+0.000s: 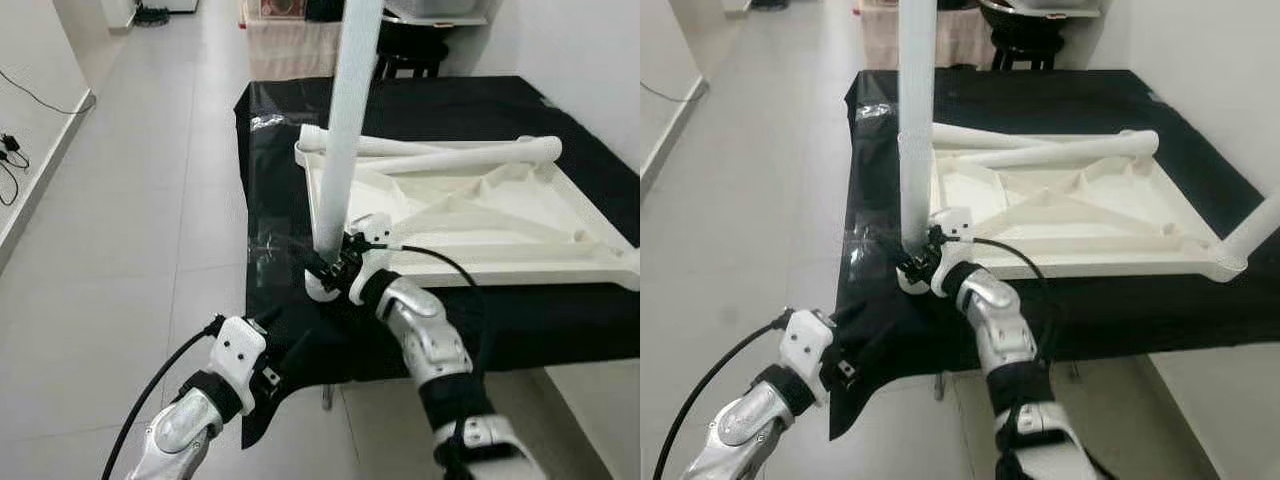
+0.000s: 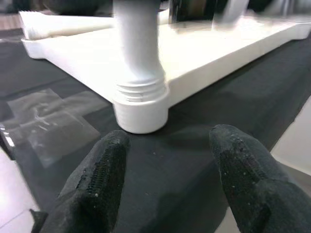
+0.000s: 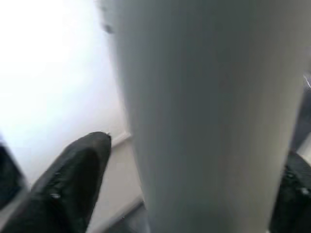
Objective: Building children table
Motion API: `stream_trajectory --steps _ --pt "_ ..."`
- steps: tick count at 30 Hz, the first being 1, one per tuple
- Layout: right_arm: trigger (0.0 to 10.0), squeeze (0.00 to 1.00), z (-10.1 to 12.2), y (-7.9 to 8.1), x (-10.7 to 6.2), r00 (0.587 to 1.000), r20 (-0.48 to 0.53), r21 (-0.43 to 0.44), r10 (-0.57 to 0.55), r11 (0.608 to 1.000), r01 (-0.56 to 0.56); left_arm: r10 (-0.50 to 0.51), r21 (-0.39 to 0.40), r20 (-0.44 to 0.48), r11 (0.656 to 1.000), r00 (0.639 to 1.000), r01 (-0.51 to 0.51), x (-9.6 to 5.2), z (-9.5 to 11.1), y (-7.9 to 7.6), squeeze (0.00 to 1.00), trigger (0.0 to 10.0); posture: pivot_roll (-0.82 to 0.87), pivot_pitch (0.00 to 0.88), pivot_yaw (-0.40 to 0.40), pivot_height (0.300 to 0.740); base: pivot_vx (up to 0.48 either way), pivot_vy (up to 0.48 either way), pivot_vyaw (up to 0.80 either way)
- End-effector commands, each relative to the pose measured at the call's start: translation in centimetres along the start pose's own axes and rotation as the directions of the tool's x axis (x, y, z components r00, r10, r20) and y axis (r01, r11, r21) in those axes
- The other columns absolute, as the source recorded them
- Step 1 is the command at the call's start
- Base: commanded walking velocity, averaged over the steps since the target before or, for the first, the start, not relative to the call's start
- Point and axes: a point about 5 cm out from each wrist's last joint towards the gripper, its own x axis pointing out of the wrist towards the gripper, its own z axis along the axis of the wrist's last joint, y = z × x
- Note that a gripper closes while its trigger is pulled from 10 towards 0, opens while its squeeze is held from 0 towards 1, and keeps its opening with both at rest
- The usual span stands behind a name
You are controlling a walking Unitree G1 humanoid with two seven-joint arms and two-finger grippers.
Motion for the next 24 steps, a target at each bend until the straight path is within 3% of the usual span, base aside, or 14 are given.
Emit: stream_trajectory --steps 1,2,7,12,13,19,22,24 --pt "10.0 0.53 -0.3 0.4 -0.1 0.997 -0.014 0.027 0.081 0.996 -0.081 -0.005 -0.009 -0.019 1.0 1.0 0.005 -0.1 -0.5 -0.1 0.0 10.0 0.0 0.104 -0.06 0.74 0.0 0.0 0.0" --pt "10.0 0.0 0.6 0.1 -0.2 0.981 -0.036 -0.01 0.19 0.982 -0.191 -0.005 -0.008 -0.021 1.0 1.0 0.005 -0.1 -0.6 -0.2 0.0 10.0 0.01 0.099 -0.061 0.74 0.0 0.0 0.0" --pt "10.0 0.0 2.0 -0.4 -0.2 0.923 -0.071 -0.017 0.378 0.925 -0.38 0.0 -0.004 -0.024 1.0 1.0 0.0 0.0 -0.7 -0.1 0.0 10.0 0.02 0.095 -0.062 0.74 0.0 0.0 0.0" --pt "10.0 0.0 1.9 -0.9 0.0 0.924 -0.083 0.0 0.374 0.927 -0.375 0.001 -0.003 -0.025 1.0 1.0 -0.001 0.0 -0.8 -0.1 0.0 10.0 0.02 0.095 -0.062 0.74 0.0 0.0 0.0" --pt "0.3 0.0 1.8 -1.0 0.0 0.923 -0.08 0.018 0.376 0.926 -0.376 0.001 -0.003 -0.025 1.0 1.0 -0.001 0.0 -0.8 -0.2 0.0 10.0 0.03 0.093 -0.065 0.74 0.0 0.0 0.0" --pt "0.0 0.0 1.1 -1.2 -0.8 0.919 -0.06 0.048 0.389 0.921 -0.387 0.001 -0.006 -0.025 1.0 1.0 -0.001 -0.2 -0.8 -0.3 0.0 10.0 0.02 0.103 -0.062 0.74 0.0 0.0 0.0" --pt "0.0 0.0 0.7 -1.5 -1.4 0.947 -0.053 0.029 0.318 0.948 -0.316 -0.005 -0.009 -0.023 1.0 1.0 0.005 -0.2 -0.7 -0.4 0.0 10.0 0.02 0.107 -0.062 0.74 0.0 0.0 0.0" --pt "0.0 0.0 0.4 -1.8 -1.7 0.978 -0.03 0.025 0.205 0.979 -0.204 -0.006 -0.01 -0.021 1.0 1.0 0.006 -0.3 -0.7 -0.4 0.0 10.0 0.01 0.118 -0.064 0.74 0.0 0.0 0.0"
